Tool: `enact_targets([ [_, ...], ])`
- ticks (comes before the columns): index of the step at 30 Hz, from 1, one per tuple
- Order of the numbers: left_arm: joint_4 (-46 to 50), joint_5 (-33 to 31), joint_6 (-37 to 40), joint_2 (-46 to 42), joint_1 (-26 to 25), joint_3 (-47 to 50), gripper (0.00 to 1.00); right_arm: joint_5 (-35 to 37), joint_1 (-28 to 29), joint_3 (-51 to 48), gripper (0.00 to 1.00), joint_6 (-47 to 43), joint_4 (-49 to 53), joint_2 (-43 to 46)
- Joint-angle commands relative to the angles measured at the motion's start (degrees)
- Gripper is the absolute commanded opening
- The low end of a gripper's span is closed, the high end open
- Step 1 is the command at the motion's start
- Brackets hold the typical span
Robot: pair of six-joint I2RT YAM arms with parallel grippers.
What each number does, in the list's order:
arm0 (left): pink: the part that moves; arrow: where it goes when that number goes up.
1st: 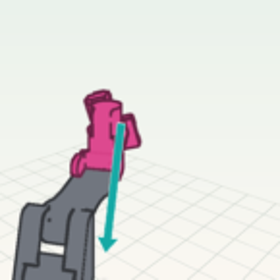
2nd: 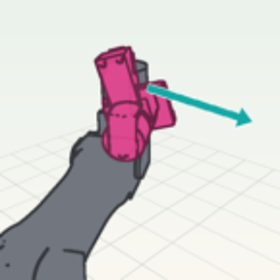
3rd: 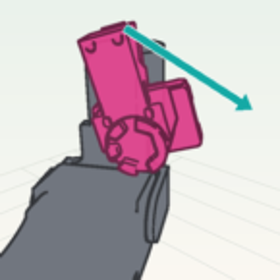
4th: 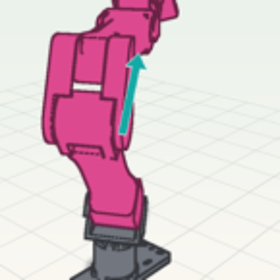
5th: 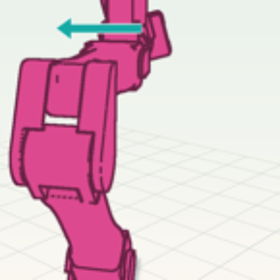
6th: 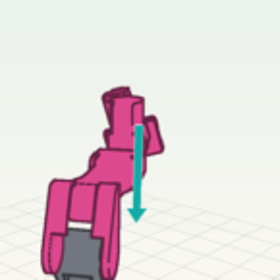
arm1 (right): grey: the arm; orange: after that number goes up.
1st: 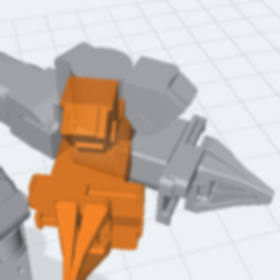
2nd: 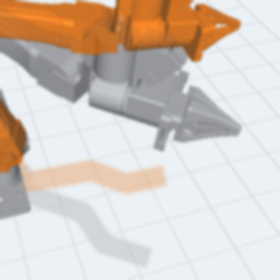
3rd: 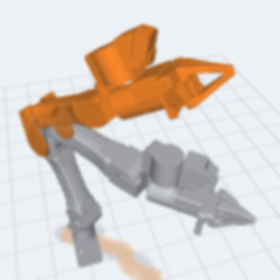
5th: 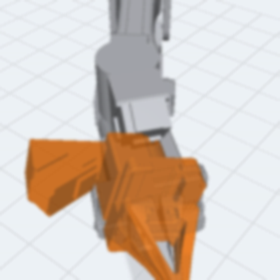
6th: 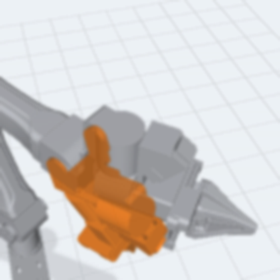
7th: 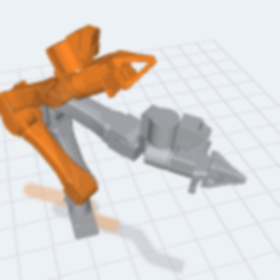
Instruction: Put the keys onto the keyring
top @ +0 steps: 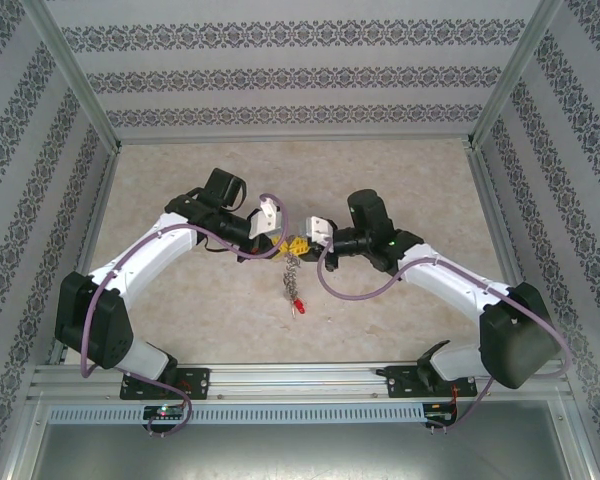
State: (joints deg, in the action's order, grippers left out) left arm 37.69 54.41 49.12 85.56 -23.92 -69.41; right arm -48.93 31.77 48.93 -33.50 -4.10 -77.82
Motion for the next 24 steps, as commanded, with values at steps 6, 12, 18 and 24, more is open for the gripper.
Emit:
enact_targets([
  [6,0.5,0.0,-0.2,-1.5,0.4,2.0,0.00,-5.0,-3.1,-0.8,0.00,7.1,-8.9,2.6],
  [12,-0.1,-2.2,0.7,-3.0,0.4,3.7,0.00,-6.2,-5.2,-1.0,0.00,7.0,-7.7,2.9],
  [18,-0.4,-3.8,1.2,-3.7,0.4,4.8,0.00,-8.3,-6.6,-1.1,0.00,9.3,-8.6,2.6],
  [24,-1.5,-4.6,1.3,-4.5,0.4,6.2,0.00,-9.1,-7.1,-0.9,0.00,11.8,-10.0,2.2],
])
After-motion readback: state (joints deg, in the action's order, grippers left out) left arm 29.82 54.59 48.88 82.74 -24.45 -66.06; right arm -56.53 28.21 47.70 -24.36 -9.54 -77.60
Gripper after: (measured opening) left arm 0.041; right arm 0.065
